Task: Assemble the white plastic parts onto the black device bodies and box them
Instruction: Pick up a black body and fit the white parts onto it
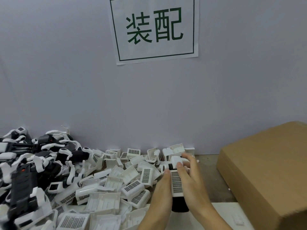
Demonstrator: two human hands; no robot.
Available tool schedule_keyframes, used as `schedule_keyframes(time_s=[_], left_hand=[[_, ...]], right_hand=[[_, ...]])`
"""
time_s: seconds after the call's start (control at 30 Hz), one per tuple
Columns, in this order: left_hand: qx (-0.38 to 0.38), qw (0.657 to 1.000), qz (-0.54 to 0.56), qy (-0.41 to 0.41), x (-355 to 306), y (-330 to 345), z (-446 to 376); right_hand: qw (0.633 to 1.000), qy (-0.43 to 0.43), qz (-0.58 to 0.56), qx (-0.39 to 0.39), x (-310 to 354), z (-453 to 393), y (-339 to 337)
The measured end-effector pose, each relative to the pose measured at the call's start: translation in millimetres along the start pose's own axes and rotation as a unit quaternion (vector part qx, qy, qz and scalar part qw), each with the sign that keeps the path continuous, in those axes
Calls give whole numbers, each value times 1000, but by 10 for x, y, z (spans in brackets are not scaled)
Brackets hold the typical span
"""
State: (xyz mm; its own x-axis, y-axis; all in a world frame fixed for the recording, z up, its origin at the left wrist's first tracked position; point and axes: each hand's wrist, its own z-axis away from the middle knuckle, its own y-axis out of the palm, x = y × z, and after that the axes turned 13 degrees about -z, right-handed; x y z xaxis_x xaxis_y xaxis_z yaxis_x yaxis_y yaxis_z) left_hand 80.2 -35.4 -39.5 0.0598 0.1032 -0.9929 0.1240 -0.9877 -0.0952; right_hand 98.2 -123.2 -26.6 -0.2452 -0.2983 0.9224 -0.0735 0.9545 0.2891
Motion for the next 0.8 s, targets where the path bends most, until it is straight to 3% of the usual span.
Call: schedule_keyframes(time_s=[0.1, 0.2, 0.37, 0.43, 0.57, 0.8], left_hand=[[-49, 997, 50, -24, 2, -30, -31], [-68, 993, 89, -45, -8, -56, -43], [-57, 997, 50, -22, -46, -70, -9], [-64, 997, 33, -21, -44, -72, -2], [-73, 996, 31, -34, -48, -74, -2], [-82, 996, -13, -28, -21, -67, 33]], right_hand=[[997, 60, -42, 19, -3, -7, -35], [997, 74, -12, 18, -43, -15, -34], [981, -82, 174, -2, -66, -13, -41], [986, -56, 154, 24, -71, -2, -18], [998, 50, 35, 7, -96, -12, 22], [993, 93, 19, 67, -59, -12, -20]])
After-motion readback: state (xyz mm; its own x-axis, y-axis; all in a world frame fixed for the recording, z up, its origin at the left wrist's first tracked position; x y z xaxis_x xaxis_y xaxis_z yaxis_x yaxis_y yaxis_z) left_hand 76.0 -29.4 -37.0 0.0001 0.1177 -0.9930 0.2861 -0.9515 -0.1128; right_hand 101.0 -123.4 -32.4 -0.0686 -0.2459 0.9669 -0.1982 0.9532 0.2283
